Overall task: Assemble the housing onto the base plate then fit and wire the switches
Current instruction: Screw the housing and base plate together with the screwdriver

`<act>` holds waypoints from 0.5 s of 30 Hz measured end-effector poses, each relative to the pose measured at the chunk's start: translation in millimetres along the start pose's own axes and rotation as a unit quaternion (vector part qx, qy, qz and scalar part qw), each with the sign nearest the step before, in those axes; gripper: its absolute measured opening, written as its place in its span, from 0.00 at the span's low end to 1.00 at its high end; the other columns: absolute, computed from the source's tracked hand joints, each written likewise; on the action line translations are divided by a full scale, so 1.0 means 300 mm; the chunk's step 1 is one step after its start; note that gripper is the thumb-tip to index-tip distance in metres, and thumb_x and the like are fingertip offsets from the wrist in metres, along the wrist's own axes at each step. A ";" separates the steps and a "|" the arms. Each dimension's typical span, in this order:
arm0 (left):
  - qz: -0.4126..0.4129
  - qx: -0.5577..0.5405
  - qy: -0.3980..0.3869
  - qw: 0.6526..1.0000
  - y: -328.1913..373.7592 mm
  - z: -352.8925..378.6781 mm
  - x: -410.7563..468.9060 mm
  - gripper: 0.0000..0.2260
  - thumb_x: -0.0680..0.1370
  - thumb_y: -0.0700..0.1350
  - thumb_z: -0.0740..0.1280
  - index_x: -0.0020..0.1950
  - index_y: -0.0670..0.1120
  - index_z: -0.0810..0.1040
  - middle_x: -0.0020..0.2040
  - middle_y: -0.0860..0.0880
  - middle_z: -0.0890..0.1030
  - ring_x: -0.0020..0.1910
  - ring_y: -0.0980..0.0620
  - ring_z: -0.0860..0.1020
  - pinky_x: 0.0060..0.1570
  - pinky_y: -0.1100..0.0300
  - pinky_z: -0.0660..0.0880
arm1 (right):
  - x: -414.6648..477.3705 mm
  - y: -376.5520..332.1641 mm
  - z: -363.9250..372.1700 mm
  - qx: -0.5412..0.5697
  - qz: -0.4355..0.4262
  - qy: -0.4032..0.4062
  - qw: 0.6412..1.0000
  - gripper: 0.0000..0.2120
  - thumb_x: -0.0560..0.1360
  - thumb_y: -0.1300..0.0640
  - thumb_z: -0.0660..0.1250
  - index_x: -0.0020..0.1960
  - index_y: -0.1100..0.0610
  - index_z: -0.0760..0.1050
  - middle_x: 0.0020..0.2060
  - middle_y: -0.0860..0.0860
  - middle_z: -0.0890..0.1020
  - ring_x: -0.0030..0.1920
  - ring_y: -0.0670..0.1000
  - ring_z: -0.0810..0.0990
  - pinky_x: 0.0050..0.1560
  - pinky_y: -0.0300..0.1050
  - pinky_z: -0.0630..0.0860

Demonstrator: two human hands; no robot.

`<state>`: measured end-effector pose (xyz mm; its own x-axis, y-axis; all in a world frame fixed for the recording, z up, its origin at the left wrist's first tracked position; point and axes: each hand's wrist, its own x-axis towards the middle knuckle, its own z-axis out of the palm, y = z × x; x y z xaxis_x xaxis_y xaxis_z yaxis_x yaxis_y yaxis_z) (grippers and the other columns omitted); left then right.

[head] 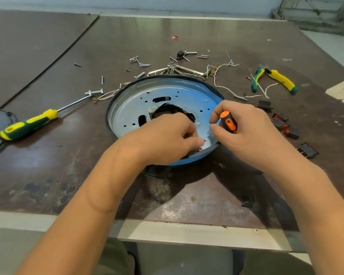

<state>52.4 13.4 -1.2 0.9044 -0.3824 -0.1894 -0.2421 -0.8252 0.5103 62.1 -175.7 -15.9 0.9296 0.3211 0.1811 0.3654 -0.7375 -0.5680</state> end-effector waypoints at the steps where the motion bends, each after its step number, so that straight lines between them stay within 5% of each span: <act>1: 0.007 -0.008 0.010 1.000 -0.005 -0.007 -0.005 0.12 0.82 0.53 0.62 0.44 0.53 0.80 0.38 0.52 0.81 0.38 0.55 0.78 0.44 0.54 0.77 | -0.002 -0.005 -0.006 -0.013 -0.010 0.004 1.000 0.04 0.76 0.52 0.69 0.44 0.45 0.75 0.36 0.44 0.77 0.40 0.39 0.75 0.37 0.26 0.67; 5: 0.034 0.034 0.153 0.987 -0.036 -0.032 -0.007 0.11 0.83 0.46 0.59 0.54 0.50 0.81 0.48 0.52 0.83 0.48 0.52 0.79 0.52 0.50 0.76 | -0.012 -0.058 -0.036 -0.085 -0.108 0.036 0.990 0.03 0.73 0.49 0.73 0.43 0.48 0.82 0.38 0.47 0.81 0.39 0.50 0.78 0.41 0.52 0.77; 9: 0.044 0.056 0.040 0.997 -0.054 -0.033 -0.023 0.21 0.81 0.60 0.54 0.55 0.49 0.81 0.47 0.50 0.81 0.46 0.51 0.78 0.50 0.47 0.74 | -0.017 -0.111 -0.051 -0.117 -0.116 -0.074 0.984 0.16 0.72 0.36 0.62 0.42 0.45 0.82 0.32 0.47 0.81 0.36 0.49 0.78 0.38 0.49 0.75; 12: 0.035 0.040 -0.015 0.998 -0.070 -0.042 -0.048 0.32 0.73 0.74 0.50 0.63 0.56 0.78 0.58 0.57 0.78 0.55 0.57 0.77 0.56 0.52 0.75 | -0.023 -0.122 -0.073 -0.133 -0.109 -0.125 0.977 0.19 0.71 0.31 0.60 0.43 0.43 0.81 0.31 0.47 0.79 0.34 0.46 0.75 0.34 0.47 0.69; 15: 0.046 0.042 -0.034 0.997 -0.092 -0.052 -0.072 0.38 0.65 0.79 0.58 0.67 0.59 0.74 0.70 0.60 0.70 0.66 0.58 0.71 0.62 0.58 0.72 | -0.023 -0.127 -0.096 -0.166 -0.090 -0.192 0.963 0.23 0.63 0.25 0.63 0.51 0.35 0.79 0.41 0.38 0.81 0.42 0.42 0.77 0.41 0.46 0.73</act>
<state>45.1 51.0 2.0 0.8517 -0.4832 -0.2030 -0.3542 -0.8161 0.4565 43.2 -167.0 27.7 0.7866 0.6102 -0.0946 0.5732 -0.7786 -0.2555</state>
